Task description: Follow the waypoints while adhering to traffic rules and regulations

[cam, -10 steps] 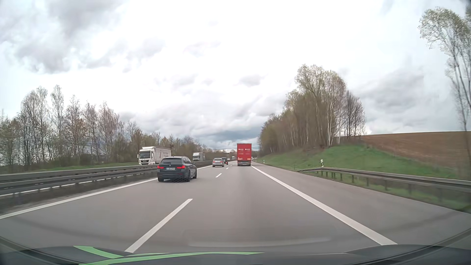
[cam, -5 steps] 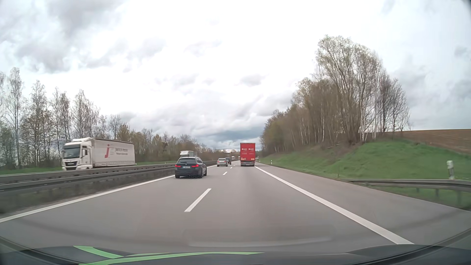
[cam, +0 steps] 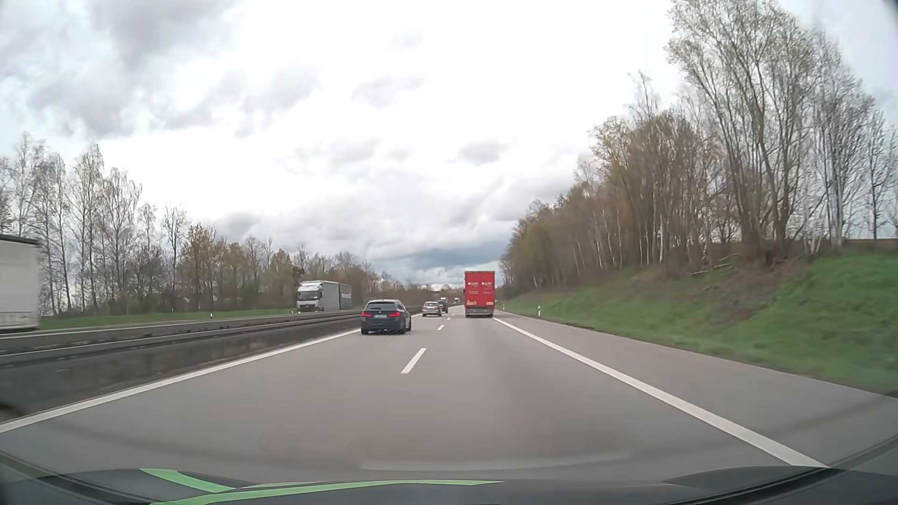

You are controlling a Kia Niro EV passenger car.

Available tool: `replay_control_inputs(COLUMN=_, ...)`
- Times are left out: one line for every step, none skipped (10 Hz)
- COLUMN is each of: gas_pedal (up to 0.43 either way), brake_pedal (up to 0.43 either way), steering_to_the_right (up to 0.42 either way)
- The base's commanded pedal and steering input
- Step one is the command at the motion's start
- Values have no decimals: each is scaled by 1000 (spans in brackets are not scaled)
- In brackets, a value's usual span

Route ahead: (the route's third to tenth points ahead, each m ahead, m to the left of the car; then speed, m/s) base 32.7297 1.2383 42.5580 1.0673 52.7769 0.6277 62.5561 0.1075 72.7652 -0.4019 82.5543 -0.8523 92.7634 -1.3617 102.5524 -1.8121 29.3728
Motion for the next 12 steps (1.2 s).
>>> replay_control_inputs(gas_pedal=409, brake_pedal=0, steering_to_the_right=-2)
replay_control_inputs(gas_pedal=421, brake_pedal=0, steering_to_the_right=-2)
replay_control_inputs(gas_pedal=421, brake_pedal=0, steering_to_the_right=-2)
replay_control_inputs(gas_pedal=421, brake_pedal=0, steering_to_the_right=-1)
replay_control_inputs(gas_pedal=421, brake_pedal=0, steering_to_the_right=-1)
replay_control_inputs(gas_pedal=421, brake_pedal=0, steering_to_the_right=-1)
replay_control_inputs(gas_pedal=421, brake_pedal=0, steering_to_the_right=-1)
replay_control_inputs(gas_pedal=429, brake_pedal=0, steering_to_the_right=-1)
replay_control_inputs(gas_pedal=429, brake_pedal=0, steering_to_the_right=0)
replay_control_inputs(gas_pedal=429, brake_pedal=0, steering_to_the_right=0)
replay_control_inputs(gas_pedal=429, brake_pedal=0, steering_to_the_right=1)
replay_control_inputs(gas_pedal=429, brake_pedal=0, steering_to_the_right=1)
